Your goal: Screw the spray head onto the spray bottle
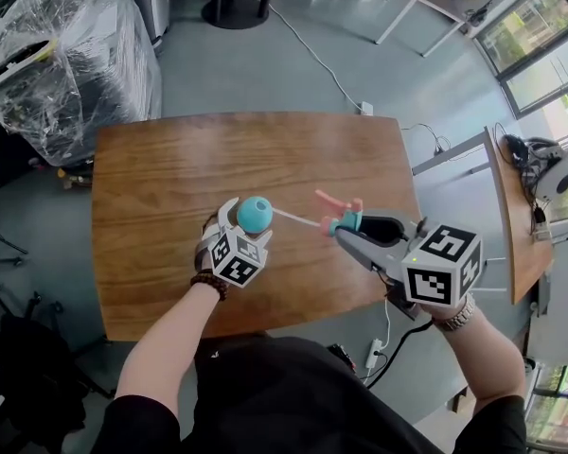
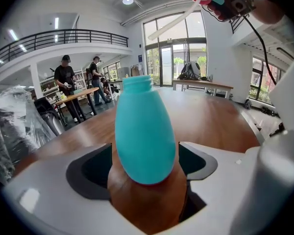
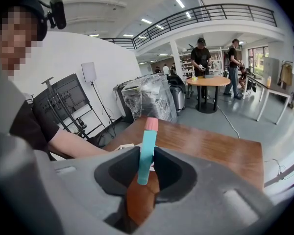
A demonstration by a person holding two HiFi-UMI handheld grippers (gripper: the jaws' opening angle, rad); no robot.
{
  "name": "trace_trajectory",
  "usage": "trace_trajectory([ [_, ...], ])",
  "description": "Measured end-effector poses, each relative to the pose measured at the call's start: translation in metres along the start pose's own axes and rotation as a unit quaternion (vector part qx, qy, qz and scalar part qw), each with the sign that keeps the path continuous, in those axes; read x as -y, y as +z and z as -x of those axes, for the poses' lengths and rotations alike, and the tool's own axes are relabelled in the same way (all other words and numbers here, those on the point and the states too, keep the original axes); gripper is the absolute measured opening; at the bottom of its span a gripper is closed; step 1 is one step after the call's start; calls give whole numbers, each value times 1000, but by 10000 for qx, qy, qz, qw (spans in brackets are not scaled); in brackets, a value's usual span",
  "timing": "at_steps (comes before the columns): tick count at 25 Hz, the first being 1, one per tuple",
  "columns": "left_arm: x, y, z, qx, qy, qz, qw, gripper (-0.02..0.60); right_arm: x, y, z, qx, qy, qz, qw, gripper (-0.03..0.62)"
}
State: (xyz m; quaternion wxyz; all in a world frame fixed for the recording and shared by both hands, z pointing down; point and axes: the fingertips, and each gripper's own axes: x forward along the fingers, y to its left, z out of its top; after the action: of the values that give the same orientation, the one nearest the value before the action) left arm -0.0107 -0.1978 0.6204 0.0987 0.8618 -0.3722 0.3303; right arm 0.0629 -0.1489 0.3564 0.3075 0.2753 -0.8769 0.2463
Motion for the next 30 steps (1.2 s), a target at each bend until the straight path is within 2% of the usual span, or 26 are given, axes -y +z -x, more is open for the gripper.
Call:
trace_trajectory([
  [8,2,-4,-7,-66,-110,23,9999,411,-3,0,-3,-43,-54,33,10000,80],
  [12,2,-2,-1,-63,-59,-164,9998,405,-6,2,-1,-52,-80,102,9999,80],
  [19,5,4,21,-211,133,-1058,9941,400,-11,-3,6,-203,-131,472,9986,80],
  [30,32,15,51,-610,229,-2315,9707,393,-25,-34,1,-535,-55,884,9946,80],
])
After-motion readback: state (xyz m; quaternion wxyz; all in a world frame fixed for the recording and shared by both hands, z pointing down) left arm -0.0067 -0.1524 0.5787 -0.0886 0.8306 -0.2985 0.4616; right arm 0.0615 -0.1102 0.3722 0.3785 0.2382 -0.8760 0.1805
